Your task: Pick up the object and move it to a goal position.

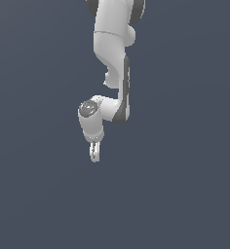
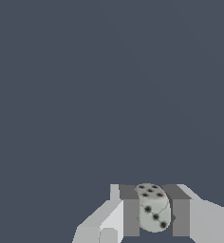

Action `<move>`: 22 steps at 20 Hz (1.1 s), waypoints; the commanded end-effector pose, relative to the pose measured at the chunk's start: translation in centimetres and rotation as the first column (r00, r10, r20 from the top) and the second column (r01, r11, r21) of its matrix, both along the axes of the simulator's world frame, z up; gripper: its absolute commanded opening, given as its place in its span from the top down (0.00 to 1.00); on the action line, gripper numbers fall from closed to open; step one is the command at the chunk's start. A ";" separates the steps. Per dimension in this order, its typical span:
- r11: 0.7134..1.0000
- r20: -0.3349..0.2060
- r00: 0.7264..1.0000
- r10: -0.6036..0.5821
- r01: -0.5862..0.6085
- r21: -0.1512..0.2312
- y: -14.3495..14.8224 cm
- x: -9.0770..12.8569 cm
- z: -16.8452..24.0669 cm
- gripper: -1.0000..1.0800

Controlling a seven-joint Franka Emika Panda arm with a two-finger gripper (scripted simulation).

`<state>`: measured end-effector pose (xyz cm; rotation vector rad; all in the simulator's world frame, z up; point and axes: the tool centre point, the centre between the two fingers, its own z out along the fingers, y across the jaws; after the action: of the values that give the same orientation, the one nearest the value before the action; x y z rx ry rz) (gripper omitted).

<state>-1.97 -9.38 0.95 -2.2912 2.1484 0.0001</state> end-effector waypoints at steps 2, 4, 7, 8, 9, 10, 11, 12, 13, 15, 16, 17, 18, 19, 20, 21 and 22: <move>1.000 -0.001 1.000 0.000 0.000 0.000 0.0 0.0 -0.1 1.00; 1.000 0.000 1.000 0.000 0.000 0.000 0.0 0.0 0.0 1.00; 1.000 0.000 1.000 0.000 0.000 0.000 0.1 -0.1 0.4 1.00; 1.000 0.000 1.000 0.000 0.000 0.000 0.1 -0.2 0.6 1.00; 1.000 0.000 1.000 0.000 0.000 0.000 0.2 -0.2 0.8 1.00; 1.000 0.000 1.000 0.000 0.000 0.000 0.2 -0.3 1.1 1.00; 1.000 0.000 1.000 0.000 0.000 0.000 0.3 -0.4 1.5 1.00; 1.000 0.000 1.000 0.000 0.000 0.000 0.4 -0.5 1.9 1.00; 1.000 0.000 1.000 0.000 0.000 0.000 0.5 -0.6 2.3 1.00; 1.000 0.000 1.000 -0.001 0.001 0.001 0.7 -0.9 3.3 1.00; 1.000 0.000 1.000 -0.001 0.001 0.001 0.8 -1.0 3.9 1.00; 1.000 0.000 1.000 -0.001 0.001 0.002 0.9 -1.2 4.5 1.00; 1.000 0.000 1.000 -0.001 0.001 0.002 1.0 -1.3 5.2 1.00; 1.000 0.000 1.000 -0.001 0.001 0.002 1.2 -1.5 6.0 1.00; 1.000 0.000 1.000 -0.001 0.001 0.002 1.3 -1.7 6.7 1.00; 1.000 0.000 1.000 -0.001 0.001 0.002 1.5 -1.9 7.6 1.00; 1.000 0.000 1.000 -0.001 0.001 0.002 1.7 -2.1 8.5 1.00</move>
<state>-3.80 -7.97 8.12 -2.2895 2.1494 0.0033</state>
